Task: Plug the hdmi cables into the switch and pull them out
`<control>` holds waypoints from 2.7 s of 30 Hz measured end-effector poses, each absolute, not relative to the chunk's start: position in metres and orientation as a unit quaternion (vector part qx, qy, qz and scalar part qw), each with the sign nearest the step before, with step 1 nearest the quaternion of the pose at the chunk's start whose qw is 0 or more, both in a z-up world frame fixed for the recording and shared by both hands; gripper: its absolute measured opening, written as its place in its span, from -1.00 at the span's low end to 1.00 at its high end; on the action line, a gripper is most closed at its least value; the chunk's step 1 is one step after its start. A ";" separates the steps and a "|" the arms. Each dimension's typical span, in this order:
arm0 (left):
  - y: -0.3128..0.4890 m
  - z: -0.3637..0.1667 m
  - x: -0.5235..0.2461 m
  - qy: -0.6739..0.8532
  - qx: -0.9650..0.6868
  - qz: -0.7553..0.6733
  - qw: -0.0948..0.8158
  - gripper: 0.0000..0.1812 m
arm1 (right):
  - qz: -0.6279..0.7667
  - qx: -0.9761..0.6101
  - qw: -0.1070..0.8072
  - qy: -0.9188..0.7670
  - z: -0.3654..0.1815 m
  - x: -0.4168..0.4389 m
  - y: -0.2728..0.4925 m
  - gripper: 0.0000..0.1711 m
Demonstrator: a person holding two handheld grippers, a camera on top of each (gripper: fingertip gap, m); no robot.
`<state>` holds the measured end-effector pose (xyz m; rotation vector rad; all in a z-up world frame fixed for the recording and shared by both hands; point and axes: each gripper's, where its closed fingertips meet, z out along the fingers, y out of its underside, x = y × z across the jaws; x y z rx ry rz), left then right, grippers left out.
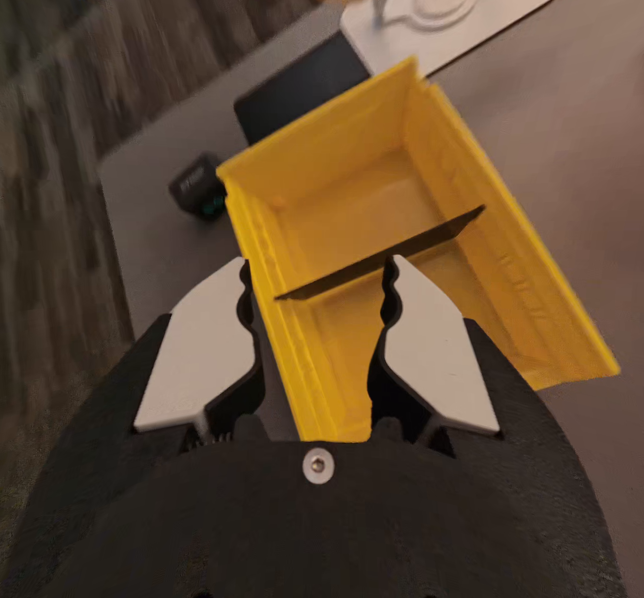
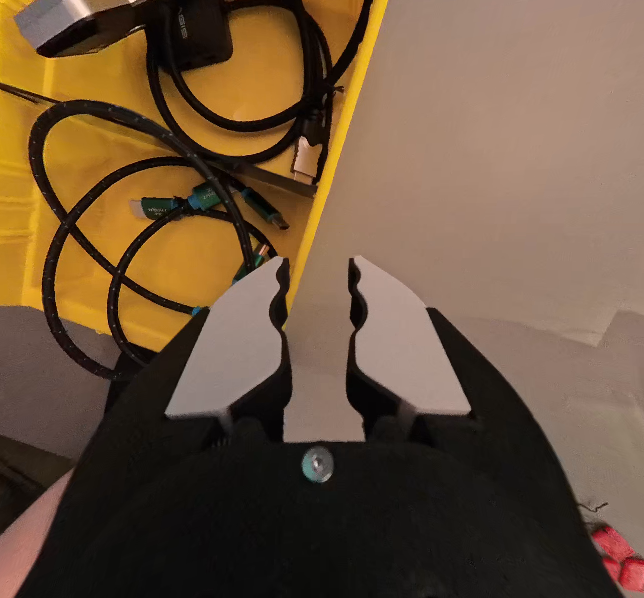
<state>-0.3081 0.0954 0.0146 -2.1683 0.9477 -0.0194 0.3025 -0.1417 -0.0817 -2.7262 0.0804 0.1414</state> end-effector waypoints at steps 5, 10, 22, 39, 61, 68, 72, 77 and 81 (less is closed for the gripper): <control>0.118 -0.035 -0.362 0.325 -0.893 -0.036 0.309 -0.20 | 0.060 -0.989 0.131 0.043 -0.105 0.290 -0.142 -0.77; 0.114 -0.077 -0.384 0.318 -0.922 -0.042 0.215 -0.19 | 0.023 -0.995 0.079 0.052 -0.114 0.285 -0.144 -0.90; 0.101 -0.123 -0.370 0.323 -0.940 -0.057 0.094 -0.67 | 0.035 -0.998 0.059 0.005 -0.115 0.242 -0.132 -0.89; 0.064 -0.120 -0.292 0.405 -0.909 0.052 0.080 -0.35 | -0.026 -0.997 0.021 -0.075 -0.114 0.144 -0.092 -0.73; 0.105 0.115 -0.288 0.234 -0.713 0.020 0.661 -0.02 | 0.107 -0.825 0.459 -0.312 0.016 -0.092 -0.021 -0.27; 0.100 0.131 -0.293 0.220 -0.685 0.026 0.694 -0.08 | 0.068 -0.922 0.274 -0.265 -0.045 -0.101 -0.013 -0.30; 0.103 0.129 -0.295 0.213 -0.689 0.014 0.693 -0.08 | 0.098 -0.958 0.215 -0.165 -0.057 -0.101 -0.015 -0.30; 0.104 0.123 -0.289 0.223 -0.698 -0.006 0.681 -0.07 | 0.149 -0.978 0.141 -0.044 -0.071 -0.104 -0.018 -0.33; 0.103 0.122 -0.284 0.229 -0.700 -0.020 0.676 -0.06 | 0.138 -0.983 0.124 -0.008 -0.079 -0.106 -0.015 -0.44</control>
